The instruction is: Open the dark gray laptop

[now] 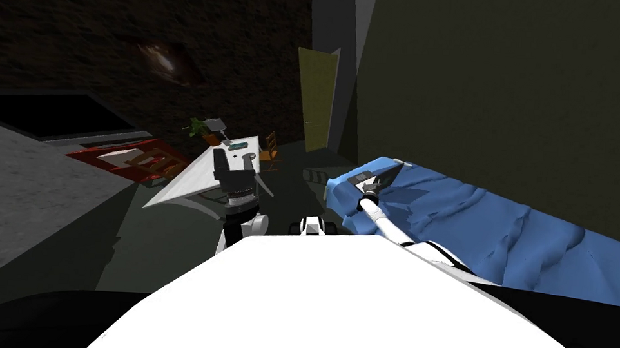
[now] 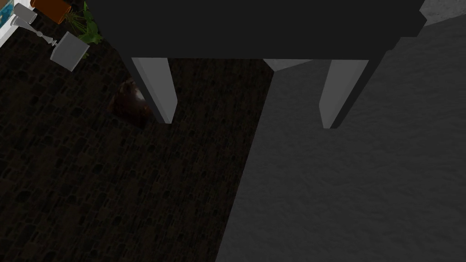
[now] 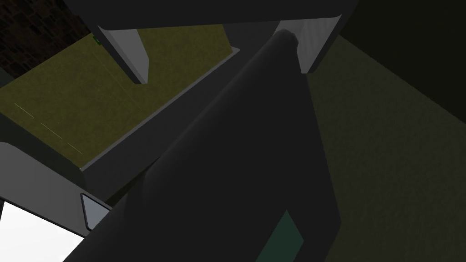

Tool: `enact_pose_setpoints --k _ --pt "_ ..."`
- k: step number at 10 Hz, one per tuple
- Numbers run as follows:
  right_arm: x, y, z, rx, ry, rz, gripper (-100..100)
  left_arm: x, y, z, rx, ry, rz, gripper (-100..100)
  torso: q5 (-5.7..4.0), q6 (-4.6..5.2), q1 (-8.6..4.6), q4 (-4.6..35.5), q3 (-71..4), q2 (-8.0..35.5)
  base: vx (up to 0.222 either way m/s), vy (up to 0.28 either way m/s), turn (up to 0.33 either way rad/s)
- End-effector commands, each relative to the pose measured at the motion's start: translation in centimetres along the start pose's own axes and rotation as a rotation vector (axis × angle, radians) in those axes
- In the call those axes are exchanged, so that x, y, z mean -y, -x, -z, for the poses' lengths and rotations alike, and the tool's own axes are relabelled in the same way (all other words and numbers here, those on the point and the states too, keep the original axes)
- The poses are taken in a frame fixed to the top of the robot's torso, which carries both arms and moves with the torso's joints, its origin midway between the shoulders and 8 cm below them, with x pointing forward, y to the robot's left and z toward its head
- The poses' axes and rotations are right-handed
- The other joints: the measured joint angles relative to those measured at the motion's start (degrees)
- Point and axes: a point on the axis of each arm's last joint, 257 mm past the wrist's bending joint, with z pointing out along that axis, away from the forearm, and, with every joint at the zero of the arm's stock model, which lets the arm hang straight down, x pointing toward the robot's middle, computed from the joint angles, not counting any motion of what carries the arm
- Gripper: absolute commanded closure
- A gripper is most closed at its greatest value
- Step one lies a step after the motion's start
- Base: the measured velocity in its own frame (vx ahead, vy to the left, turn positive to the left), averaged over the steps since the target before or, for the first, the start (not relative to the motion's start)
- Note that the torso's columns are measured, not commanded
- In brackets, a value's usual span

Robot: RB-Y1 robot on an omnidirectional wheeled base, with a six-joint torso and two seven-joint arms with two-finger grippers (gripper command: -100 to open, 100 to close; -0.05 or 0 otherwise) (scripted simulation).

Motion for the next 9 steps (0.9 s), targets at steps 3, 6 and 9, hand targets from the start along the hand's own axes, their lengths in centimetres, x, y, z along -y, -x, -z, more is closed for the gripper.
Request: enact_pose_setpoints --k 3,6,9 --pt "1.5 -3.9 2.0 -0.068 -0.024 -0.037 -100 0.0 0.0 0.0 0.000 0.000 0.000 0 0.02 0.13 -0.02 0.0 0.0 0.0 -0.011 -0.016 0.129" --pt "5.1 -6.7 1.4 -0.126 -0.096 -0.056 -100 0.0 0.0 0.0 0.000 0.000 0.000 0 0.02 0.16 -0.05 0.0 0.0 0.0 -0.011 -0.016 0.156" --pt "6.6 -9.9 3.3 -0.177 -0.121 -0.061 -100 0.0 0.0 0.0 0.000 0.000 0.000 0 0.01 0.10 -0.06 0.0 0.0 0.0 -0.016 -0.021 0.277"
